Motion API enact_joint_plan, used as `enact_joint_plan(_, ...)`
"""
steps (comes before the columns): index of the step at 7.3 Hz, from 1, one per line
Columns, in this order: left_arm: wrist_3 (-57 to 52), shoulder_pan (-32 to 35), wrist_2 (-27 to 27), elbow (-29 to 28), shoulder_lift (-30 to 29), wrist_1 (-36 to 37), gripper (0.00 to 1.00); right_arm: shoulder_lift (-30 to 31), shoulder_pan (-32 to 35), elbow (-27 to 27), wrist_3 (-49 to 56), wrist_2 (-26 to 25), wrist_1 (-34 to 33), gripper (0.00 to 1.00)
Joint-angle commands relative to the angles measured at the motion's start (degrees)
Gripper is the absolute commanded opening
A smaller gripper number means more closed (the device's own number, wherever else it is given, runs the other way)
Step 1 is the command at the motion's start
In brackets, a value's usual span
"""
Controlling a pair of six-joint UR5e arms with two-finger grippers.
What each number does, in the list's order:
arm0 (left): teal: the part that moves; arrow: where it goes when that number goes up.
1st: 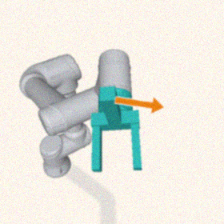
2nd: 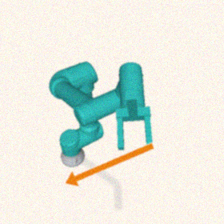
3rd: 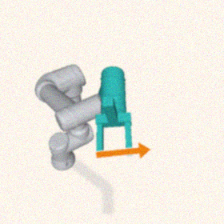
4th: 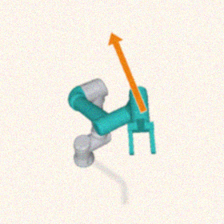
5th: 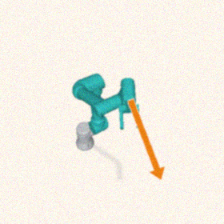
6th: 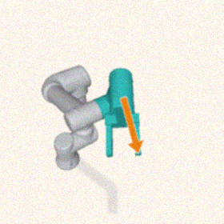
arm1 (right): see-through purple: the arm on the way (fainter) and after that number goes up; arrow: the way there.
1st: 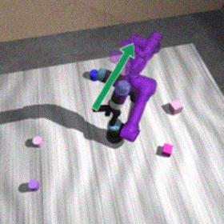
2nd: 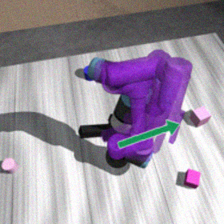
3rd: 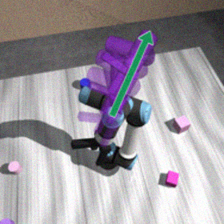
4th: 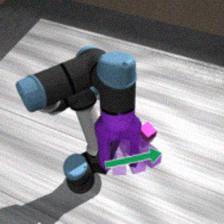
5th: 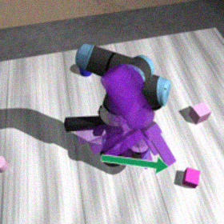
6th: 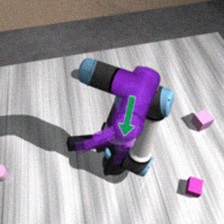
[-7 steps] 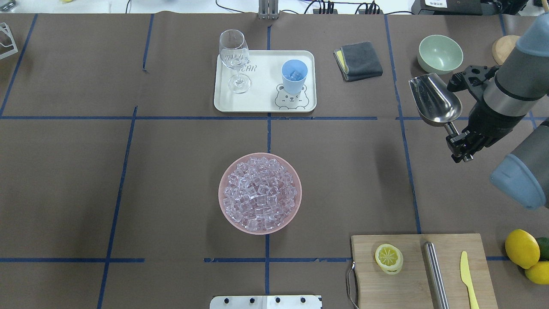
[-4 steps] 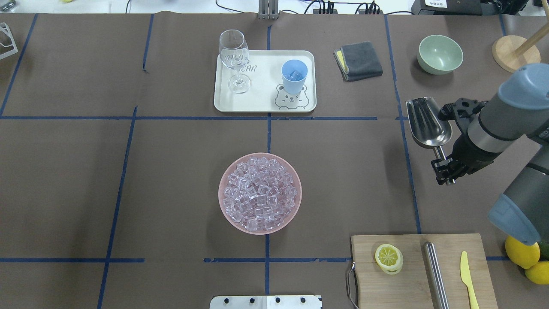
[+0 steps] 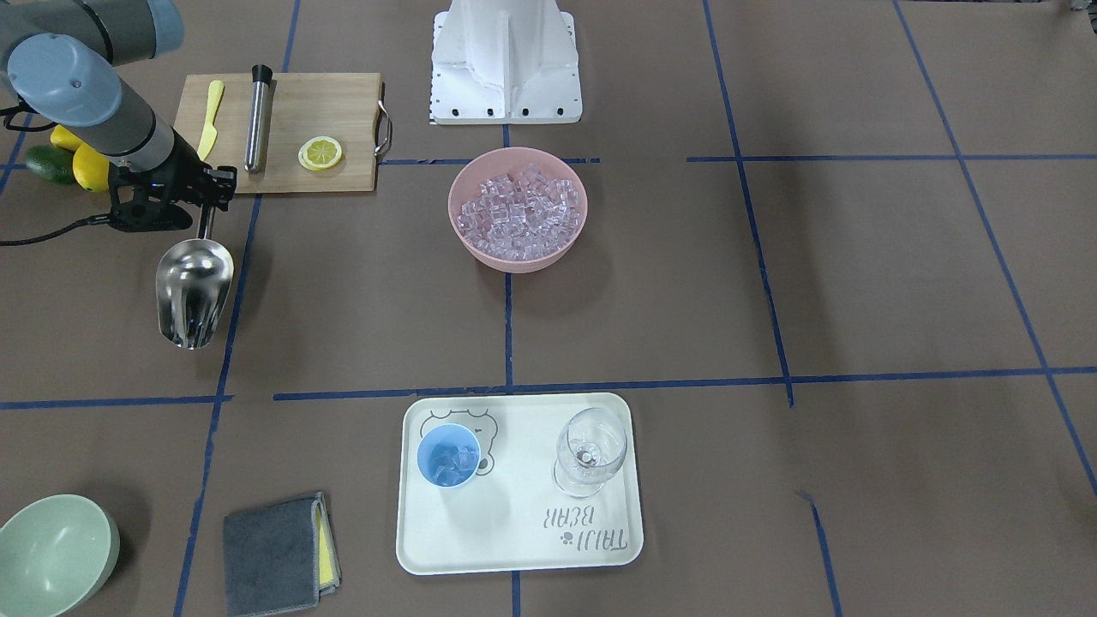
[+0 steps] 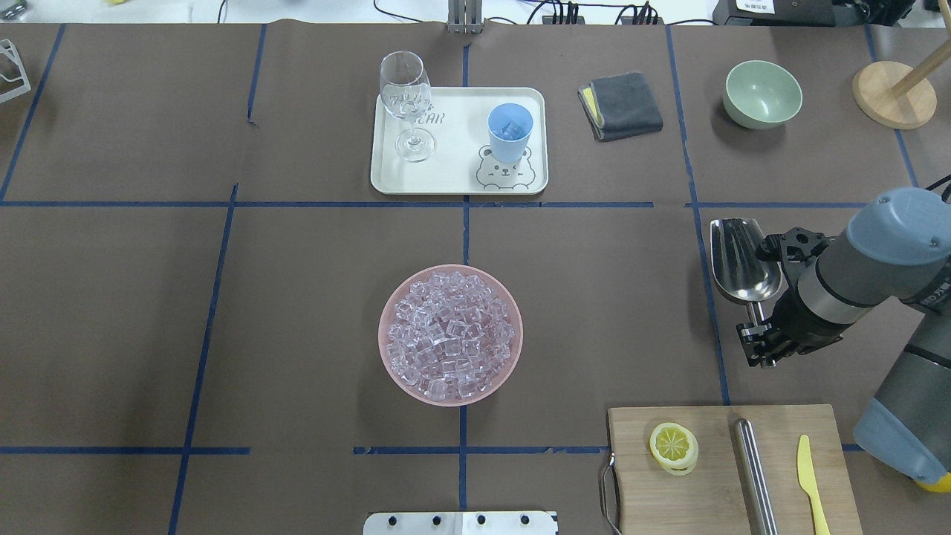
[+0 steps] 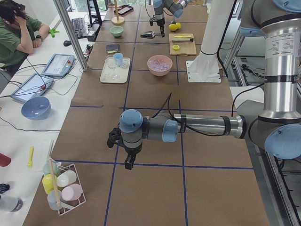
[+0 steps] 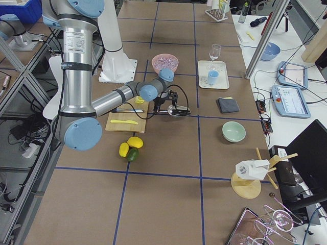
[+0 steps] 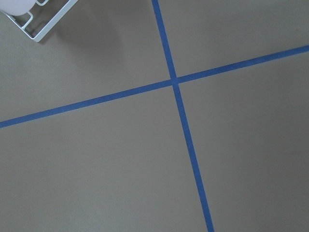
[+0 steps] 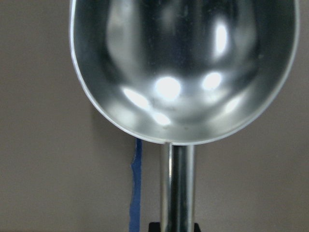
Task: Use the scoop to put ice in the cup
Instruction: 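Lower the scoop onto the table beside the ice bowl with right gripper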
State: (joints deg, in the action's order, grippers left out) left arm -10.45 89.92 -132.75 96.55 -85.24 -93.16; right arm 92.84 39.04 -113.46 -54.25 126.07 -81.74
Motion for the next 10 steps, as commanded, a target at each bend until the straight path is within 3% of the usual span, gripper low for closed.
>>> enact_joint_plan(1, 0.0, 0.0, 0.0, 0.1, 0.0, -0.1, 1.00, 1.0, -1.4, 1.6, -0.7, 0.1, 2.9, 0.00)
enact_joint_plan(4, 0.0, 0.0, 0.0, 0.0, 0.0, -0.9, 1.00, 1.0, -1.3, 1.7, -0.2, 0.6, 2.9, 0.01)
enact_joint_plan(5, 0.0, 0.0, 0.0, 0.0, 0.0, -0.9, 1.00, 1.1, -1.3, 1.8, -0.5, 0.6, 2.9, 0.31)
enact_joint_plan(6, 0.0, 0.0, 0.0, 0.0, 0.0, -0.9, 1.00, 1.1, -1.3, 1.8, -1.0, 0.2, 3.0, 0.95)
enact_joint_plan(10, 0.1, 0.0, 0.0, -0.1, 0.0, -0.9, 1.00, 0.3, 0.6, 0.1, -1.0, 0.2, 2.9, 1.00)
